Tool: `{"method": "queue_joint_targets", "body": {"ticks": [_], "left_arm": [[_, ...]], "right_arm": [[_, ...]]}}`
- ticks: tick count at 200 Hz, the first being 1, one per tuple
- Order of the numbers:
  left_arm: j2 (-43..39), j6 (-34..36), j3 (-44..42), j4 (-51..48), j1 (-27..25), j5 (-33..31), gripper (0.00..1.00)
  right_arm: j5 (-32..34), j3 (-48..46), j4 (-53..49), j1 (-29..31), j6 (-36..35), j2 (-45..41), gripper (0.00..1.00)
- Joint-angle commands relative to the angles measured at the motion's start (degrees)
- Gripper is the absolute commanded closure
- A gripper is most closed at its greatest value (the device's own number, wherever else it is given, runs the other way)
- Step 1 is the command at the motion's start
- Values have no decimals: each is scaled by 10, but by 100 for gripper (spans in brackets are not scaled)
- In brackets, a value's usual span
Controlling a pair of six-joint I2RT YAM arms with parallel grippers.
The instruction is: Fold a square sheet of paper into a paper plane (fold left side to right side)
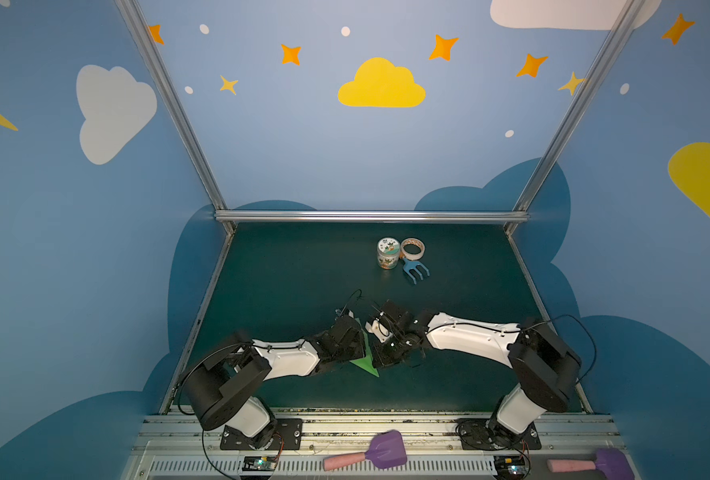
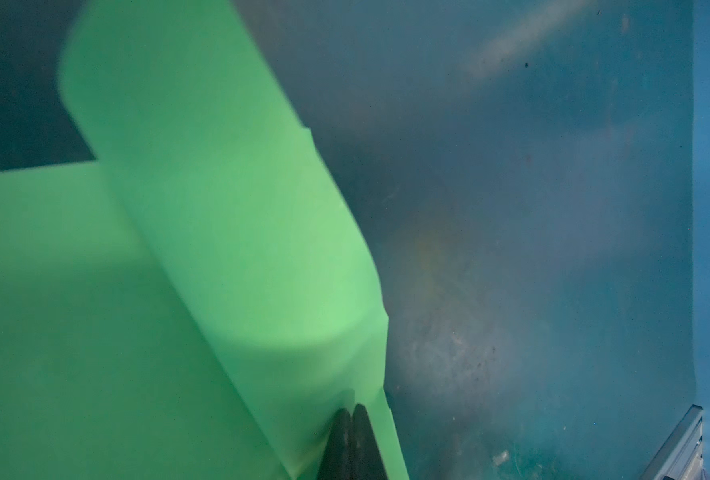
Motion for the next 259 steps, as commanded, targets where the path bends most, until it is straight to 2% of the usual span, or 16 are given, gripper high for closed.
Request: {"method": "queue_joint_targets", "body": {"ticks": [1, 168, 259], "left_arm": [[-5, 0, -10, -21, 2, -15, 96], [-15, 2, -15, -28, 2, -17, 96], [-19, 3, -15, -32, 1, -18, 96]], "right_arm": [[11, 21, 7, 3, 6, 23, 100], [13, 27, 6, 2, -9, 67, 100], [18, 21, 1, -20, -21, 73, 100]]}}
